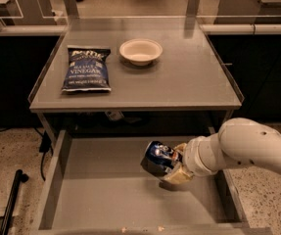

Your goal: Place pepsi can into top drawer

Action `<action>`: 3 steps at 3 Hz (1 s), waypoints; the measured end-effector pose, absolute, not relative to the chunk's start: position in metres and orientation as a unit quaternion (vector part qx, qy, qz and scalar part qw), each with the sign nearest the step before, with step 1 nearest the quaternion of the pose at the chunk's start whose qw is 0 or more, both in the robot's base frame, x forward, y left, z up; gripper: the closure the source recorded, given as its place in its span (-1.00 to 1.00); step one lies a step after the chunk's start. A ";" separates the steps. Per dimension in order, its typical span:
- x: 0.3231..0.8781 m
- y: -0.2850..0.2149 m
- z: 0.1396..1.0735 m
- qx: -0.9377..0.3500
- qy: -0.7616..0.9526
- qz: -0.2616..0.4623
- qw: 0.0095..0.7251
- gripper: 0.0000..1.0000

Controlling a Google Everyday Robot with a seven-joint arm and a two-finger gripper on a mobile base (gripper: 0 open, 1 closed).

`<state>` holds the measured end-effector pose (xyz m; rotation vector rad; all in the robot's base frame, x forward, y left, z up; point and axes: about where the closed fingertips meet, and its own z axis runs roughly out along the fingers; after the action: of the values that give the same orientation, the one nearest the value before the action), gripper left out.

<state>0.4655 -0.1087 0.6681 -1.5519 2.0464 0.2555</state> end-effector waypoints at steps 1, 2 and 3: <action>0.463 -0.103 0.649 -0.579 0.763 0.106 0.268 1.00; 0.459 -0.095 0.633 -0.579 0.764 0.119 0.258 1.00; 0.456 -0.093 0.616 -0.575 0.769 0.127 0.247 1.00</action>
Offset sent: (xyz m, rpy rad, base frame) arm -0.0110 0.0222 -0.0555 0.0246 0.0932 0.0195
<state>0.4564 -0.0932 0.6161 -1.5693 2.0983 0.3463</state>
